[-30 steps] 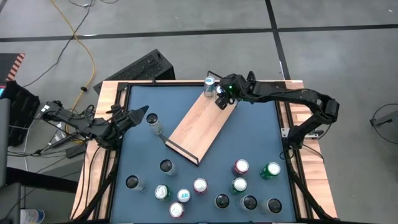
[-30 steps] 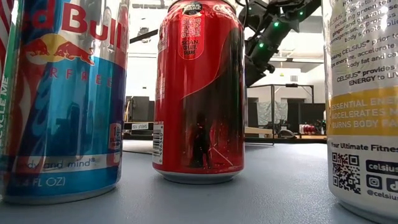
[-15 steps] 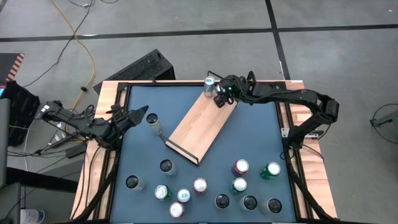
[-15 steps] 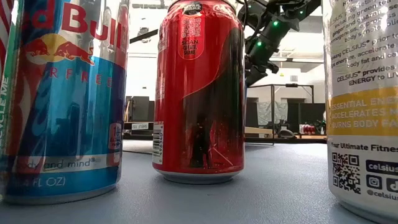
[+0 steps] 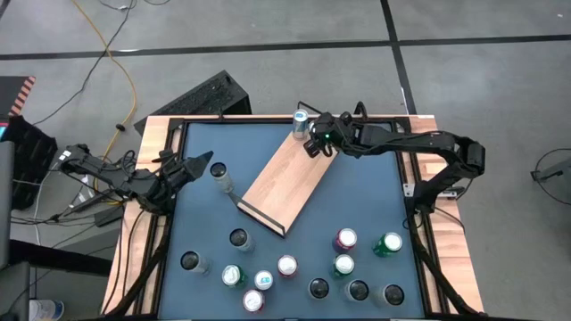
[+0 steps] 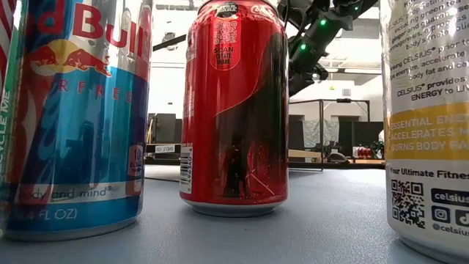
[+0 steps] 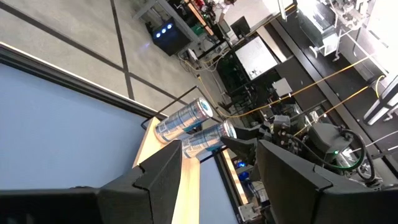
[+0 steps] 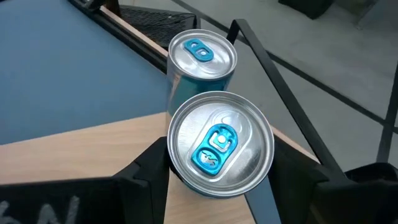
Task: Place canned beverage on shelf
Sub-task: Put right blue soda can on the shelf aligned with the other blue soda can
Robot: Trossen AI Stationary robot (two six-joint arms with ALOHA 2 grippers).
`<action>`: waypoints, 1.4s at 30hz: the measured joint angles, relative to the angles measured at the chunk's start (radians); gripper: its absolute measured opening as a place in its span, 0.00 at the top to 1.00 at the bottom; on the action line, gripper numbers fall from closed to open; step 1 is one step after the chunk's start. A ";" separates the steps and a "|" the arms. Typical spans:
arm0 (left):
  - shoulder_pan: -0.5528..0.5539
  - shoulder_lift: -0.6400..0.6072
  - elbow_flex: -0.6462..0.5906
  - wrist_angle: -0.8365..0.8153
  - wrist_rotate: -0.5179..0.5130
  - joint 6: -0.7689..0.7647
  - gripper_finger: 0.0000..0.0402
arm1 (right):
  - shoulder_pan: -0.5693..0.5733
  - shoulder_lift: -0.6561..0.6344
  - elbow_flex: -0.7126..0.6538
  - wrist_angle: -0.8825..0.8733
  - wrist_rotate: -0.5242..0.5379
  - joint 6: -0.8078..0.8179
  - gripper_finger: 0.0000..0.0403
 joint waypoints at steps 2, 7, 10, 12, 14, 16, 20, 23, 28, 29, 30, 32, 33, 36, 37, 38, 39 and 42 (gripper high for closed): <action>0.000 0.000 0.000 0.000 0.000 -0.009 0.52 | 0.001 0.000 0.000 0.000 -0.001 0.004 0.48; 0.000 0.000 0.000 0.000 0.000 -0.013 0.52 | 0.004 0.000 0.000 -0.018 0.003 0.075 0.48; 0.000 0.000 0.000 0.000 0.000 -0.014 0.52 | 0.006 0.000 0.000 -0.032 0.005 0.077 0.48; 0.000 0.000 0.000 0.000 0.000 -0.018 0.52 | 0.012 0.000 0.001 -0.037 0.022 0.078 0.48; 0.000 0.000 0.000 0.000 0.000 -0.018 0.52 | 0.017 0.000 0.001 -0.035 0.043 0.079 0.48; 0.000 0.000 0.000 0.000 0.000 -0.020 0.52 | 0.018 0.000 0.002 -0.033 0.059 0.085 0.48; 0.000 0.000 0.000 0.000 0.000 -0.021 0.52 | 0.018 0.000 0.002 -0.032 0.060 0.086 0.48; 0.000 0.000 0.000 0.000 0.000 -0.021 0.52 | 0.018 0.000 0.002 -0.028 0.070 0.086 0.48; 0.000 0.000 0.000 0.000 0.000 -0.023 0.52 | 0.027 0.018 0.003 -0.003 0.081 0.120 0.48; 0.000 0.000 0.000 0.000 0.000 -0.030 0.52 | 0.029 0.019 0.003 -0.011 0.079 0.119 0.48; 0.000 0.000 0.000 -0.001 0.000 -0.035 0.52 | 0.029 0.019 0.003 -0.019 0.078 0.119 0.48; 0.000 0.000 0.000 -0.004 0.000 -0.037 0.52 | 0.040 0.031 0.004 -0.002 0.080 0.120 0.48; 0.000 0.000 0.000 -0.005 0.000 -0.037 0.52 | 0.044 0.035 0.006 -0.001 0.081 0.120 0.48; 0.000 0.000 0.000 -0.009 0.000 -0.038 0.52 | 0.044 0.045 0.001 -0.021 0.079 0.120 0.48; 0.000 0.000 0.000 -0.012 -0.001 -0.039 0.52 | 0.044 0.051 0.006 -0.005 0.079 0.121 0.48; 0.000 0.000 0.000 -0.015 0.000 -0.039 0.52 | 0.044 0.054 0.010 0.004 0.079 0.122 0.48; 0.000 0.000 0.000 -0.015 -0.001 -0.040 0.52 | 0.044 0.054 0.010 0.003 0.078 0.122 0.48; 0.000 0.000 0.000 -0.015 0.000 -0.040 0.52 | 0.043 0.070 0.011 0.027 0.082 0.120 0.48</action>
